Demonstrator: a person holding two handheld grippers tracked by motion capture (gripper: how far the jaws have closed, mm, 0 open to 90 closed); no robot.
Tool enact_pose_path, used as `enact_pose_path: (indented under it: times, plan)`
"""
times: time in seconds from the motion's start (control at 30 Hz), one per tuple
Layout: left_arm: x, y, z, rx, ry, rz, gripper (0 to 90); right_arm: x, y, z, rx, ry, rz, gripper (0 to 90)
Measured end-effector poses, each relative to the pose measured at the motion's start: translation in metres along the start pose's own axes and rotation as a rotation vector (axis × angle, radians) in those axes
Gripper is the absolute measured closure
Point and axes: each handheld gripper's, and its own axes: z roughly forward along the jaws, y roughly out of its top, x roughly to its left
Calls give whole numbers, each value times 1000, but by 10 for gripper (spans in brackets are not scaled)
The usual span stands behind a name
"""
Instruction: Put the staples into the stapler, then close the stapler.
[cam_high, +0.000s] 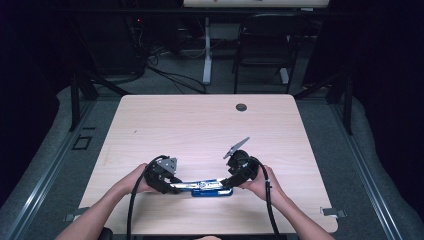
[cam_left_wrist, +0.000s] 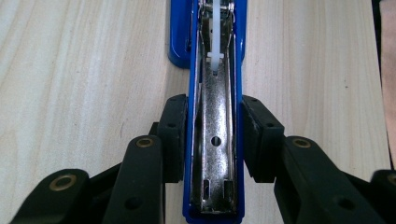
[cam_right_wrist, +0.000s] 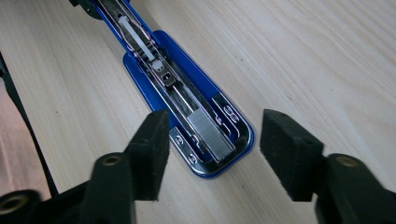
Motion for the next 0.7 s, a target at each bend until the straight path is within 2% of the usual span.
enact_pose_path:
  times: [0.03,0.2,0.23,0.3,0.5,0.57,0.6,0.63,0.7]
  plan:
    - [-1,0,0,-8,12,0,646,1,-2,-2,-2,-13,4,531]
    - [-2,1,0,-3,17,7,647,1,-2,-3,1,-24,-2,616]
    - [-1,1,-2,2,1,7,647,1,-2,-3,0,-24,-1,638]
    - [0,1,-4,-12,5,4,649,1,-1,-1,11,-21,-6,684]
    - [-2,2,-6,-16,17,12,651,1,-1,-1,10,-25,-17,745]
    - [-3,2,-6,-22,25,17,652,0,-2,-2,18,-33,-8,748]
    - [-2,3,-7,-18,4,21,653,0,-1,-3,21,-37,-5,758]
    - [-3,3,-7,-27,23,19,654,-1,-2,-3,12,-35,5,768]
    - [-3,3,-8,-30,23,20,654,-3,-1,-5,16,-32,4,782]
